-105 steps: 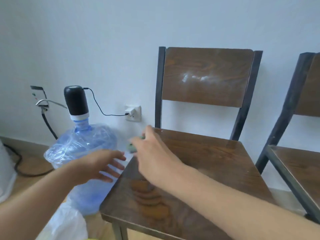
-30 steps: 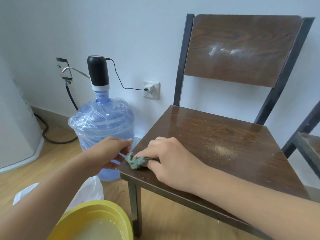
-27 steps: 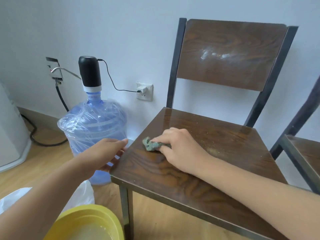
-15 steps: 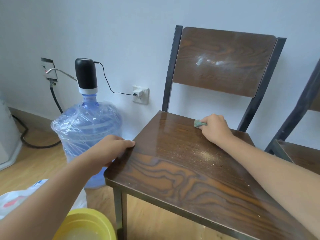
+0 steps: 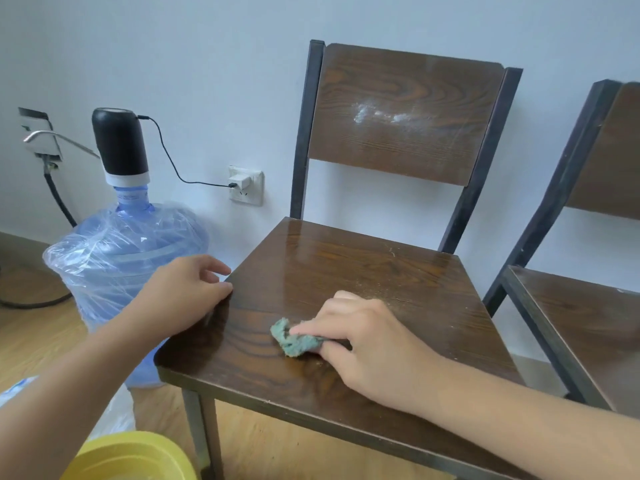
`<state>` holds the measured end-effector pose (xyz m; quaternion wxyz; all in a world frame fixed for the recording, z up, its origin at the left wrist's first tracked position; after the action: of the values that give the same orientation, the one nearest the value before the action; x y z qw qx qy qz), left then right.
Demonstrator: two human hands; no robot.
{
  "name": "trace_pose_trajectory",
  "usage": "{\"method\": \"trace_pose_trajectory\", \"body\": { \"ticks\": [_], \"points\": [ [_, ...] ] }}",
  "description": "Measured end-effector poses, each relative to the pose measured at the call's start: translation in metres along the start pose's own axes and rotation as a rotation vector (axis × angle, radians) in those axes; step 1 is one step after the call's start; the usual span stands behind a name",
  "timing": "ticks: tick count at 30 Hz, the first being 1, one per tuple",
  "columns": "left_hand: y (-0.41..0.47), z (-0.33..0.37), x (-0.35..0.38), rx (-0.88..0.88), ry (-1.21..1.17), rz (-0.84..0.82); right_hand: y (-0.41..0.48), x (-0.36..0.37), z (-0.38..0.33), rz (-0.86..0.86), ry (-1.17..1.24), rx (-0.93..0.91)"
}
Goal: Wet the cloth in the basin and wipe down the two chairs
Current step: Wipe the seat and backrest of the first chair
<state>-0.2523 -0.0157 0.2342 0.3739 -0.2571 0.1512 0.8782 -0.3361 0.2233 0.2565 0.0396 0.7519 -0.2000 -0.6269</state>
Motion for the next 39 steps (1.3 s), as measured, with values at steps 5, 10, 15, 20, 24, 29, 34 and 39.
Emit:
{"method": "trace_pose_trajectory", "body": {
  "ticks": [5,10,15,20,24,29,34,39],
  "points": [
    [0.006,0.029,0.019,0.275,0.232,0.01,0.005,-0.024,0.108,0.089,-0.154,0.275],
    [-0.002,0.046,0.033,0.391,0.359,-0.066,-0.024,-0.061,0.199,0.127,-0.235,0.553],
    [-0.007,0.056,0.035,0.448,0.326,-0.078,-0.034,-0.07,0.215,0.159,-0.262,0.719],
    [-0.014,0.065,0.042,0.536,0.29,-0.174,-0.029,-0.044,0.126,0.13,-0.238,0.444],
    [-0.022,0.066,0.039,0.565,0.286,-0.22,-0.031,-0.029,0.063,0.098,-0.191,0.288],
    [-0.02,0.055,0.015,0.501,0.343,-0.221,-0.035,-0.012,-0.009,0.084,-0.094,0.13],
    [-0.02,0.039,-0.021,0.452,0.248,-0.16,-0.035,-0.008,-0.065,-0.028,0.037,0.008],
    [-0.018,0.027,-0.038,0.375,0.254,-0.166,0.035,-0.015,-0.013,0.166,-0.026,0.177]
  ]
}}
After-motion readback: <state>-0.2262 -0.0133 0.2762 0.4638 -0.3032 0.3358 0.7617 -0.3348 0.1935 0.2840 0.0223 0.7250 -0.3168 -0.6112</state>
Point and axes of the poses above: each hand's wrist, its own y-axis towards the middle knuckle, its own x-axis out of the palm, z = x × y, the point moved 5 cm from there along y, towards the middle knuckle, and after that the axes turned 8 degrees about -y, right-handed, at the moved point
